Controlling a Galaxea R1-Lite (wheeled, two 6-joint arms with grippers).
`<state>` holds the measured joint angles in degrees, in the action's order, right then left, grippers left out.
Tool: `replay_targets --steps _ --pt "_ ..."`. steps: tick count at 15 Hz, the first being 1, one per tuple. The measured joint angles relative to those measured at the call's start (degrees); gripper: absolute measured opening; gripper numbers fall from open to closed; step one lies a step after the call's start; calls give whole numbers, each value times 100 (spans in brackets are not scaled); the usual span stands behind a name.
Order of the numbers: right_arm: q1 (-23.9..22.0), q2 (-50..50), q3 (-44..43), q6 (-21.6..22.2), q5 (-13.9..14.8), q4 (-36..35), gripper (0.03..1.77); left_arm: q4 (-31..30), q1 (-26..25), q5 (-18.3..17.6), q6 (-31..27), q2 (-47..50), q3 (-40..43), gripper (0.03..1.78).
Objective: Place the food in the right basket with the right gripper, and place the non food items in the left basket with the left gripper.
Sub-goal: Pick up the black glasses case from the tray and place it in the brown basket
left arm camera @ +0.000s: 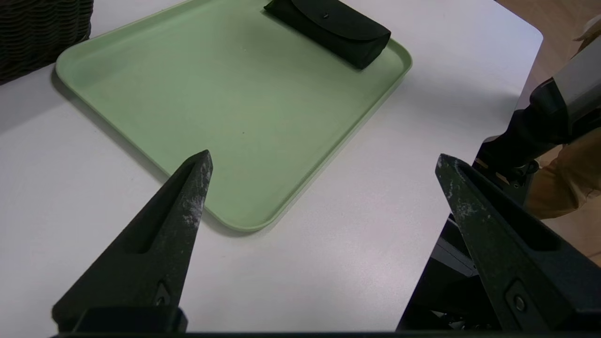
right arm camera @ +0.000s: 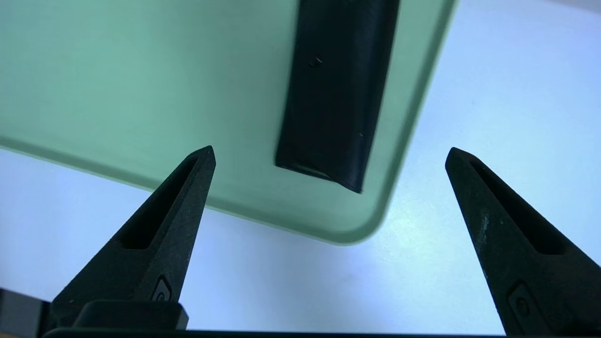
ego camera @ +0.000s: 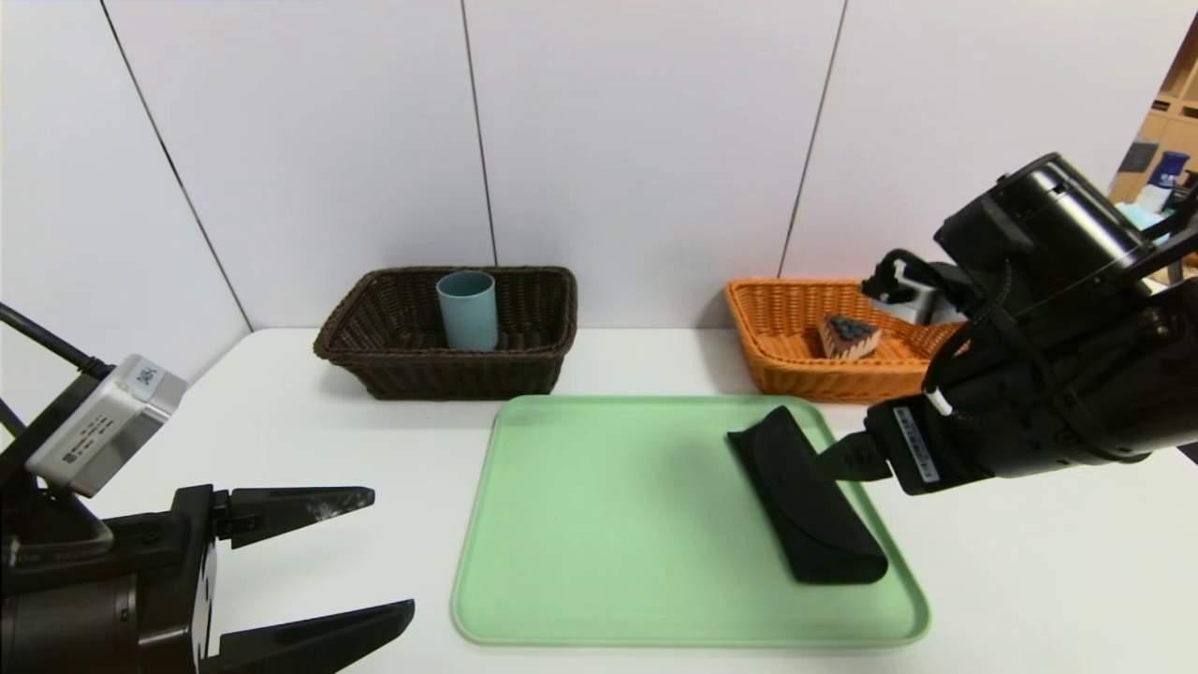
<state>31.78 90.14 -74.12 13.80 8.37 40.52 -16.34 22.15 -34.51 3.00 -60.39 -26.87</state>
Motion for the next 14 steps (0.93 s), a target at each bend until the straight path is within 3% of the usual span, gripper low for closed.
replay_targets --steps 3,9,14 --pt "57 283 339 -167 385 -26 169 2 0 0 -2 11 -2 169" --pt "121 886 361 -177 413 -389 169 179 0 -10 -278 -112 22 169" --pt "156 1286 262 -157 429 -474 169 686 -2 596 -1225 -547 -11 169"
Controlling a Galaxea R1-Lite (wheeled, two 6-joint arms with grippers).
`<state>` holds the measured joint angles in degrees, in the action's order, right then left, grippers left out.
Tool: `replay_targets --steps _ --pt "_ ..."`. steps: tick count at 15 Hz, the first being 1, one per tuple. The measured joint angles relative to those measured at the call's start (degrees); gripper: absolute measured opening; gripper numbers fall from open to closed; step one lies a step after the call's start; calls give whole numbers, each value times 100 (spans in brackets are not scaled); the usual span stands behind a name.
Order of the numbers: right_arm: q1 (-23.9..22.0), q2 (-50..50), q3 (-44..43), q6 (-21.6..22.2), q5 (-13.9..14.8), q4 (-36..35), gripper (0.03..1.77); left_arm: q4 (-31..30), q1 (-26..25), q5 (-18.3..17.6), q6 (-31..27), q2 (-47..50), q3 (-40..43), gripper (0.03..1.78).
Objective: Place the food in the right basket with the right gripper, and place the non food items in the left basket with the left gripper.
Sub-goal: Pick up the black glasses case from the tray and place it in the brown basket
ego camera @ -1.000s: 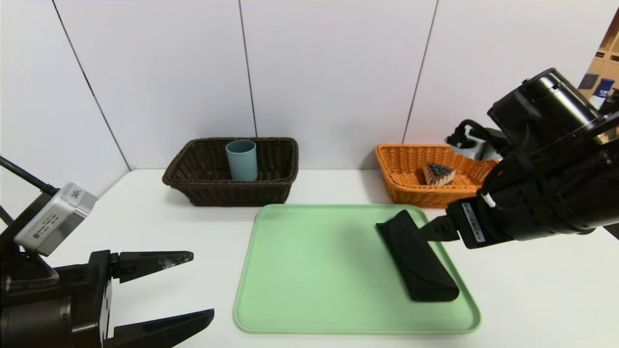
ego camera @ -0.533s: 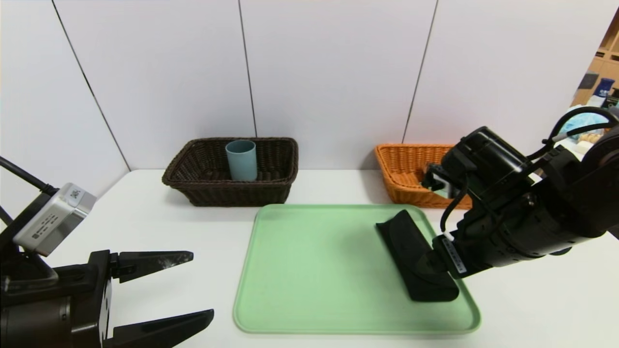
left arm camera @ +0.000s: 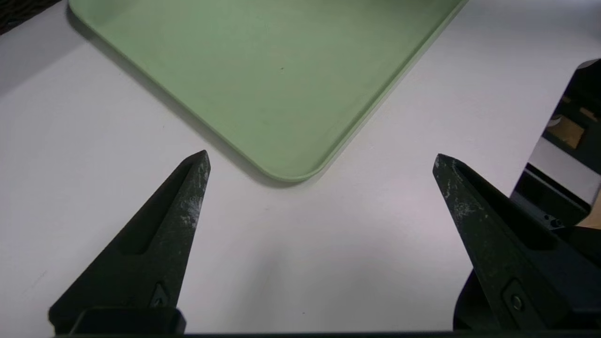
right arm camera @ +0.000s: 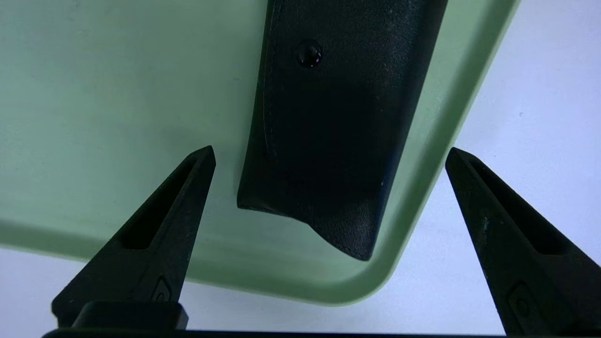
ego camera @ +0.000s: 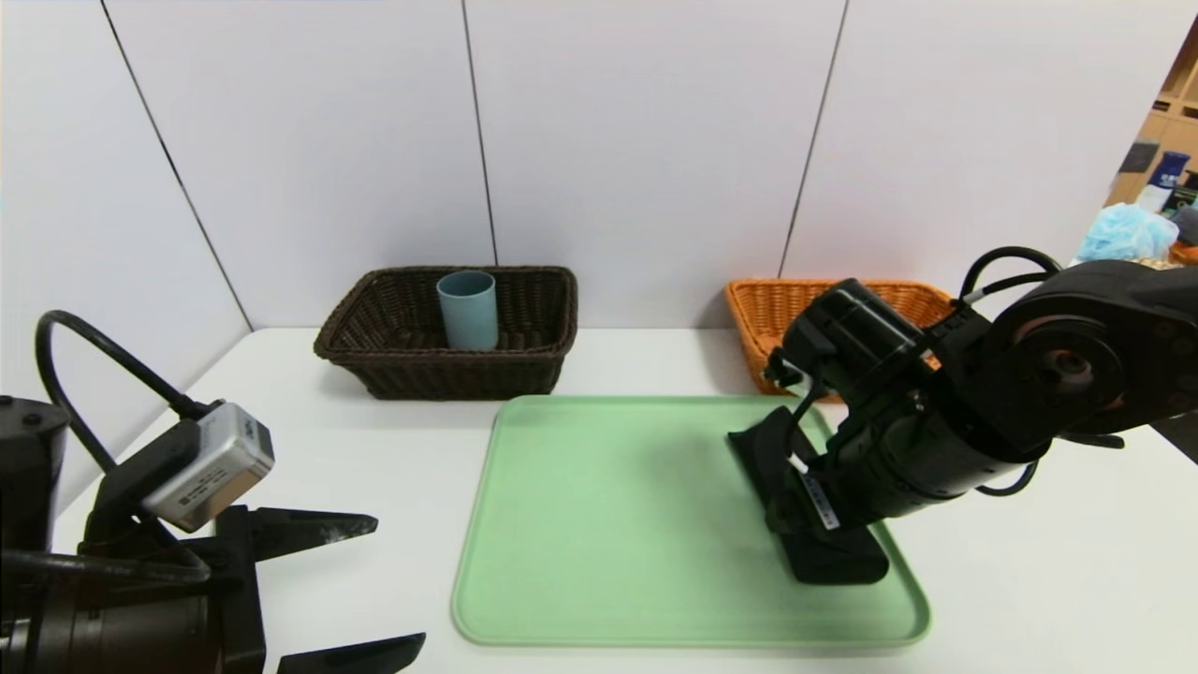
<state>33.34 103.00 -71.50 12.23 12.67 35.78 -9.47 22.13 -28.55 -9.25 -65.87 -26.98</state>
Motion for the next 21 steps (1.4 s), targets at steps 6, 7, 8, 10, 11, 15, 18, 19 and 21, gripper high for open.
replay_targets --steps 6,7,8,10,11,15,18,19,21 --pt "1 391 -38 -7 95 -412 169 29 2 215 -124 -334 -17 169" --pt "-5 441 -46 9 94 -411 169 29 2 217 -124 -356 -17 169" --pt "-24 474 -59 17 89 -408 169 29 2 218 -124 -371 -17 169" --pt "-49 527 -66 37 95 -404 137 24 2 210 -124 -386 -17 169" --pt "-60 544 -66 45 94 -401 123 24 2 207 -124 -389 -17 169" --pt "-51 594 -50 63 76 -400 84 22 2 210 -124 -373 9 169" --pt "-40 596 -49 65 73 -397 80 22 2 212 -124 -340 28 169" --pt "-40 594 -49 69 69 -395 80 24 2 215 -124 -332 33 169" --pt "-40 561 -46 69 63 -395 80 22 2 212 -127 -312 35 169"
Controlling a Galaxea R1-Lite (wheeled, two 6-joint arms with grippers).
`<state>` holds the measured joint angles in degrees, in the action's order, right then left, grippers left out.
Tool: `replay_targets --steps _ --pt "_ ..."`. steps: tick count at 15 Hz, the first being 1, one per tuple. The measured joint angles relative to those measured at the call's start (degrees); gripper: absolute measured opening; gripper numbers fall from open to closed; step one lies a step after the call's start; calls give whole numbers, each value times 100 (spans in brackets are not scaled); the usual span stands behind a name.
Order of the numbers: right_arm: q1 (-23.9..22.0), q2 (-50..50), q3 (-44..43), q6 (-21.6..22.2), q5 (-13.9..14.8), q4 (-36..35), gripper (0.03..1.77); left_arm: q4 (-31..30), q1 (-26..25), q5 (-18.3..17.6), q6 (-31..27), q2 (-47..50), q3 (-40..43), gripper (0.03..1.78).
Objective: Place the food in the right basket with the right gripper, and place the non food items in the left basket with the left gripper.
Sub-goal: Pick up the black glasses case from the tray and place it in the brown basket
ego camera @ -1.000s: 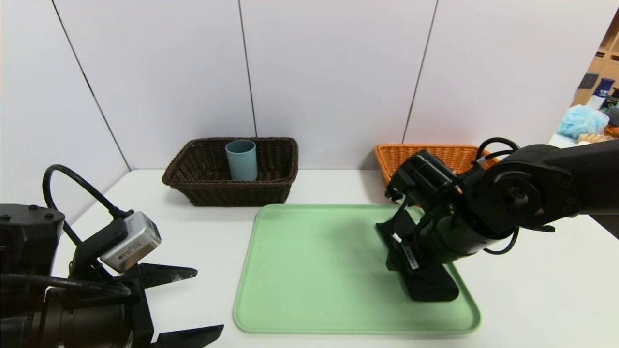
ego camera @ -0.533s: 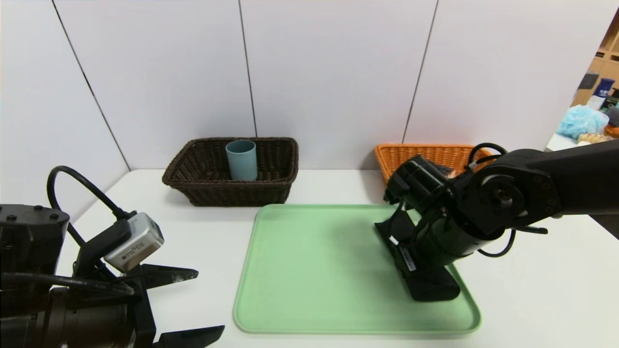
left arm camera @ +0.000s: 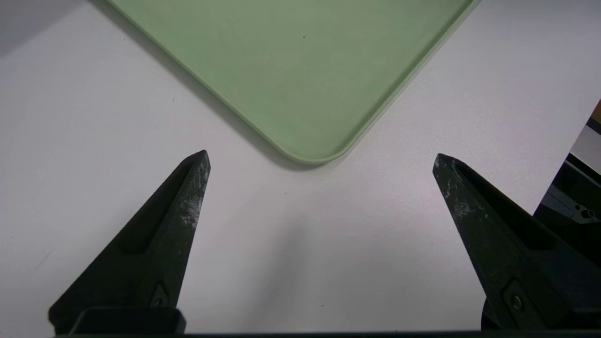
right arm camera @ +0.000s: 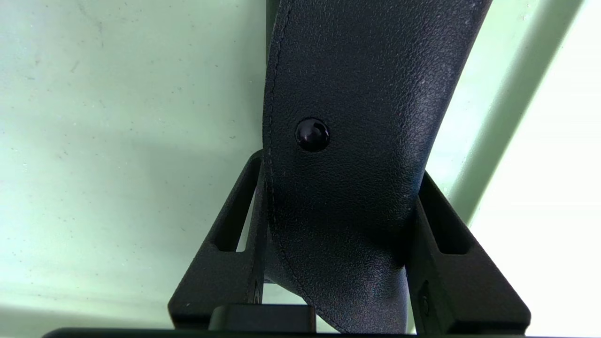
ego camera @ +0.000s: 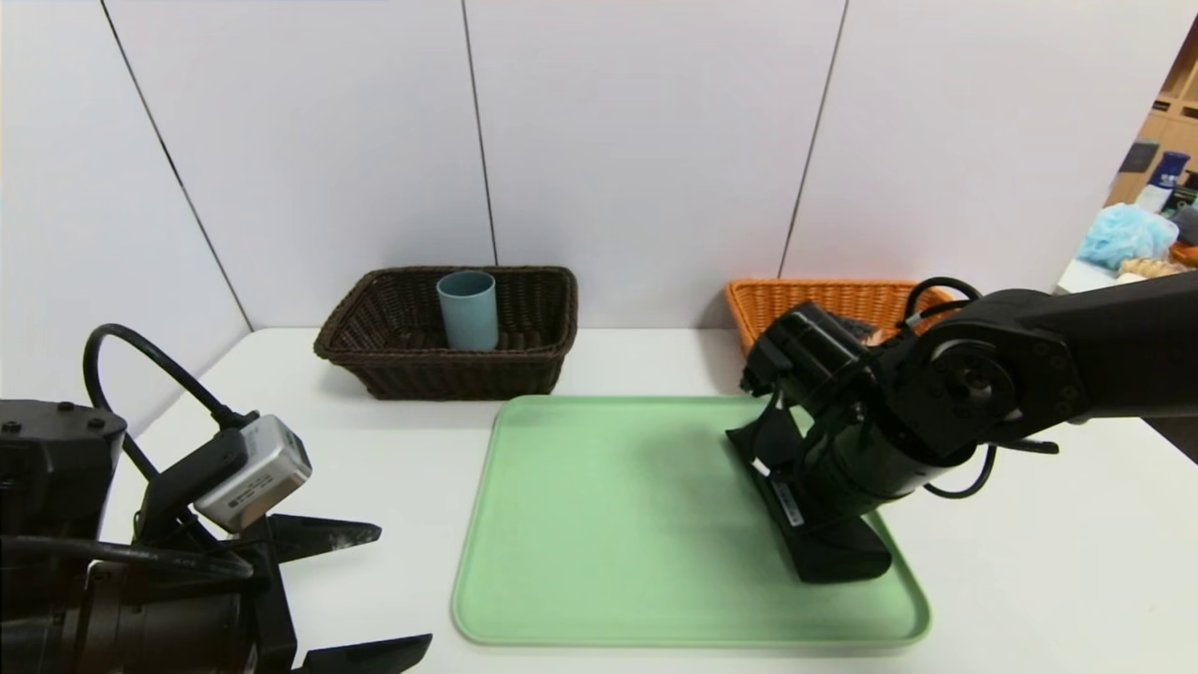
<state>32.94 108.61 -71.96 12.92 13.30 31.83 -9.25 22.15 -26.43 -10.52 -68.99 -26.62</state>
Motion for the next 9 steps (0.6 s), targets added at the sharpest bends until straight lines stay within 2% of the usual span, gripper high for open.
replay_targets --steps 3,9 --pt "16 -161 -12 0 -29 4 77 5 0 5 11 52 0 169" --pt "46 -590 -59 -16 4 -24 42 11 0 -5 20 149 13 169"
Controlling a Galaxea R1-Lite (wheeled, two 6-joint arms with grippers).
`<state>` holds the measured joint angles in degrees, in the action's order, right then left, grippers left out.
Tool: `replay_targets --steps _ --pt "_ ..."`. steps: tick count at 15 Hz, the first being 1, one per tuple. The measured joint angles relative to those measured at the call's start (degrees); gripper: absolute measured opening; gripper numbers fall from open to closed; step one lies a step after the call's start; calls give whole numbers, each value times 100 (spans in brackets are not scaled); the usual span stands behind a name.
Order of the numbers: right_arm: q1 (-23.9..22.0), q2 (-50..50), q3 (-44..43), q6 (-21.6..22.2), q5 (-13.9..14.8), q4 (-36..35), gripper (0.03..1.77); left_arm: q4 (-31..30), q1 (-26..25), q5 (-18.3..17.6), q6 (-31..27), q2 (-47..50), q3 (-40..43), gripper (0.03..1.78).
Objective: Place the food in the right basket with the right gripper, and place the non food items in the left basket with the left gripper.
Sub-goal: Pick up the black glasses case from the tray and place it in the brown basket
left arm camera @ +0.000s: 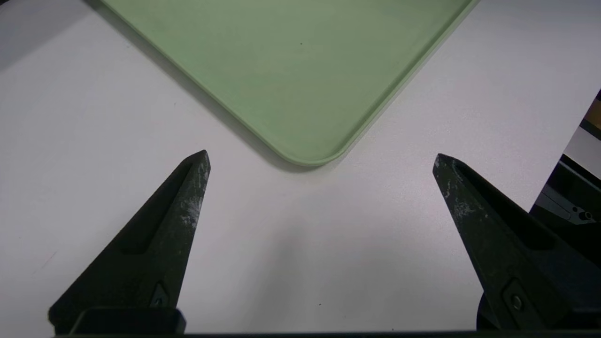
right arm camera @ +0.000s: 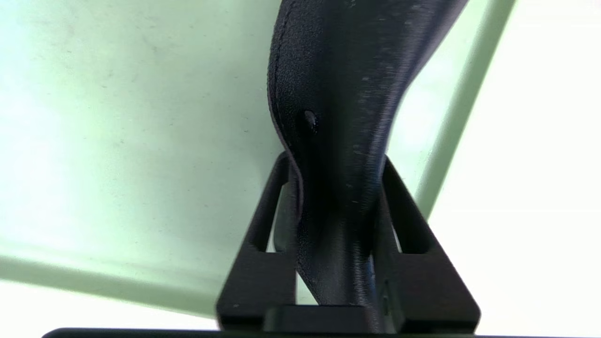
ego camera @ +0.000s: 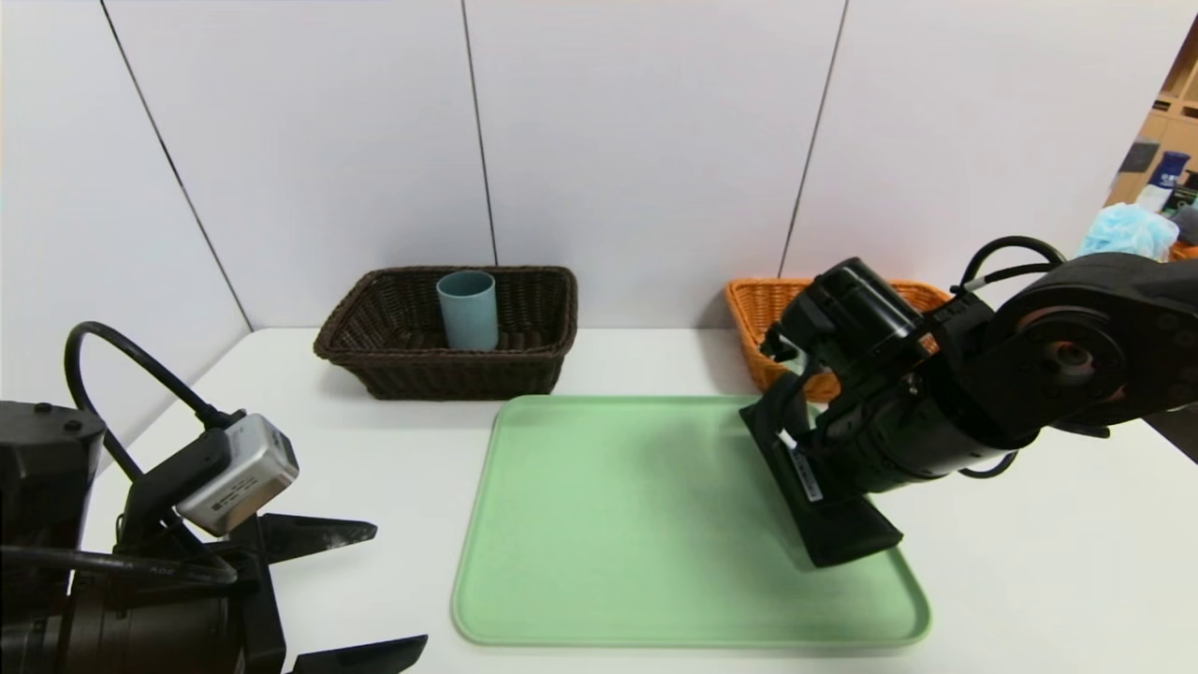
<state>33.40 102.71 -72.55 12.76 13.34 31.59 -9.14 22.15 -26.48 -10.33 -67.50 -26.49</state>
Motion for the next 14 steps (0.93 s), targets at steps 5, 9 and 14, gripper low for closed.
replay_targets --steps 5,9,14 --pt "37 -130 -132 -17 -48 -138 39 -2 0 5 10 52 26 169" --pt "41 -174 -386 -10 -88 -466 38 -2 -7 7 20 118 45 169" --pt "118 -166 -669 -34 -581 -1632 38 -2 -10 10 33 215 34 169"
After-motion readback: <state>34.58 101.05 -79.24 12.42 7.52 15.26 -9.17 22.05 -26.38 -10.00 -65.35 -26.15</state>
